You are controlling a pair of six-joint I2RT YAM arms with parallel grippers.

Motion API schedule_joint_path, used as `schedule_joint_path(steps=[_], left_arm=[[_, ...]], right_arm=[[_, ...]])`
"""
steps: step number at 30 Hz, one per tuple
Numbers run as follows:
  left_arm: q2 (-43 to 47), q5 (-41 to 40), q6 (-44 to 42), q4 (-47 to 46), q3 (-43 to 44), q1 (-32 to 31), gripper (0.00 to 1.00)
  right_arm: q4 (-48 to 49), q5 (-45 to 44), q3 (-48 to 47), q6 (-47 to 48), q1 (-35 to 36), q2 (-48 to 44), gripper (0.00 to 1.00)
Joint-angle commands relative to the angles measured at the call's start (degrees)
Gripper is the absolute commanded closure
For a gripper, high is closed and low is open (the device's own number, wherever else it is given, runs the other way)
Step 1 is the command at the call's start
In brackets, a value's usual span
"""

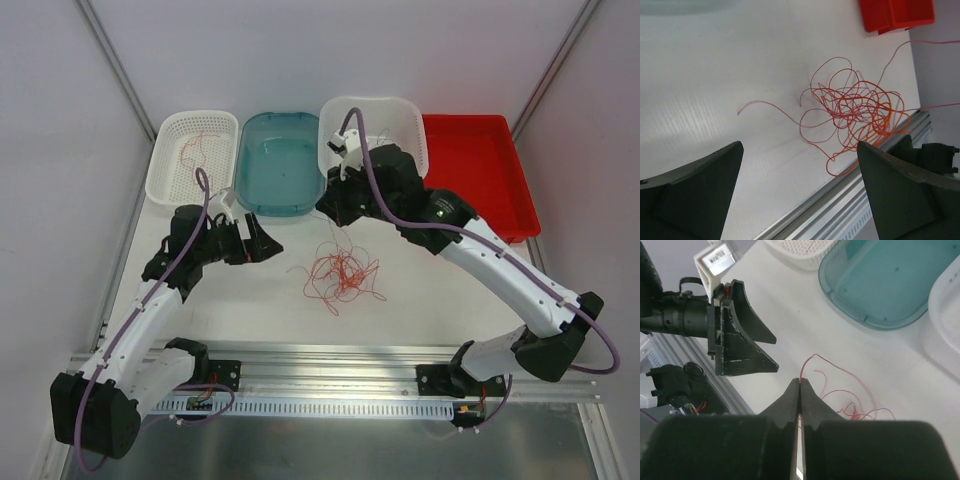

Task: Untangle the cables

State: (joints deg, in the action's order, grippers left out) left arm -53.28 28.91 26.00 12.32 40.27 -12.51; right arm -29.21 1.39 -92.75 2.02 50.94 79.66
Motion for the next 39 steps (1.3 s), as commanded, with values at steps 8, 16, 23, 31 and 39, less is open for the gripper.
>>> schedule_joint_path(steps=[8,16,23,31,39], left_arm=[[-1.64,0.02,10.38,-16.7,-5.11,-9.17,0.01],[-14.56,-8.86,14.43,-28.22,-6.0,-18.42,0.03],[-27.65,-13.17,15.92,-29.1,-4.77,-21.76,0.12],[-36.63,-15.53,17.24,-26.91,-3.01,-22.56,0.44],[-36.64,-24.15,16.1,-19.01,-1.78,-21.94,0.73]], right_arm=[[6.97,4.15,7.14,-0.7,0.3,0.24,0.99],[8.38,4.5,7.94,-1.32,0.3,0.41,0.99],[8.21,5.73,8.37,-1.58,0.3,-1.08,0.99],[3.99,1.08,5.22,2.19,0.39,-6.0,0.99],[-2.6,-9.29,1.52,8.08,-1.71,-16.0,0.99]])
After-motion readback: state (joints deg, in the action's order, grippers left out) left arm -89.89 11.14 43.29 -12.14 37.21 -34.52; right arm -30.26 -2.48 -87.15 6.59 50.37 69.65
